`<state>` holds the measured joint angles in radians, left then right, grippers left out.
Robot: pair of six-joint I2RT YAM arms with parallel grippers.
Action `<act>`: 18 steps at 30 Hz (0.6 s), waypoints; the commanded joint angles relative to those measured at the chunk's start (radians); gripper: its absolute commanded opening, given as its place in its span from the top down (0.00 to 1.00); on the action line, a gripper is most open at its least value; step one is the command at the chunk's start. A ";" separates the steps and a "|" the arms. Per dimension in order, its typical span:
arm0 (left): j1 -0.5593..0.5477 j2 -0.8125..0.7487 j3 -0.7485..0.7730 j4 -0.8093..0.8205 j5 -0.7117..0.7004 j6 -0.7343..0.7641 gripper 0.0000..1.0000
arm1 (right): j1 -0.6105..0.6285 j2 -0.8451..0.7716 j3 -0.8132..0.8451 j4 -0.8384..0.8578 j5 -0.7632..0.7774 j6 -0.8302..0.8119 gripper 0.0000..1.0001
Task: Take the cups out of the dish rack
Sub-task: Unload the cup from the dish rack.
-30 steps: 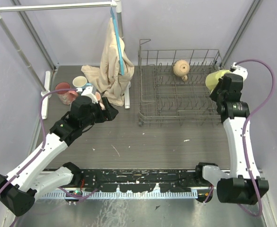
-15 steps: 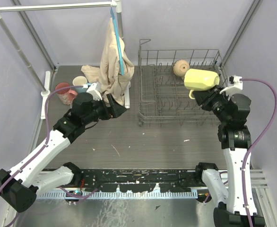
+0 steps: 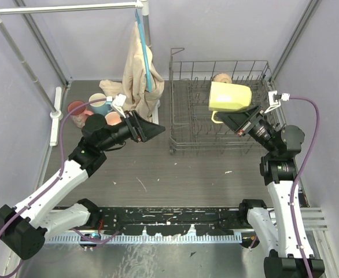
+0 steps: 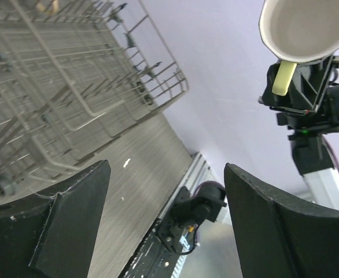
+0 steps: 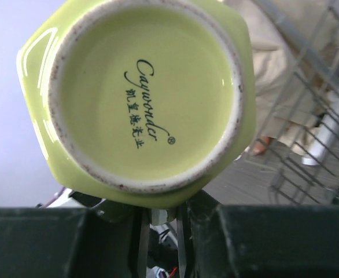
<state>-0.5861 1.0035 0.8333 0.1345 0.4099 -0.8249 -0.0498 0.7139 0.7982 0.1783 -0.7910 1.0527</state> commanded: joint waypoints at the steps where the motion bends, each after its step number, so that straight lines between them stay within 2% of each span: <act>1: -0.003 0.027 -0.012 0.191 0.110 -0.069 0.13 | 0.037 -0.018 0.032 0.300 -0.073 0.145 0.99; 8: -0.004 0.133 0.051 0.346 0.218 -0.132 0.13 | 0.122 -0.027 0.038 0.298 -0.077 0.154 0.99; 18: -0.074 0.214 0.242 0.222 0.187 -0.014 0.13 | 0.228 -0.021 0.010 0.264 -0.057 0.107 0.99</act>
<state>-0.6312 1.1957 1.0012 0.3725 0.5896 -0.8928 0.1505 0.7132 0.7853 0.3428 -0.8738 1.1831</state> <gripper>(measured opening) 0.865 0.255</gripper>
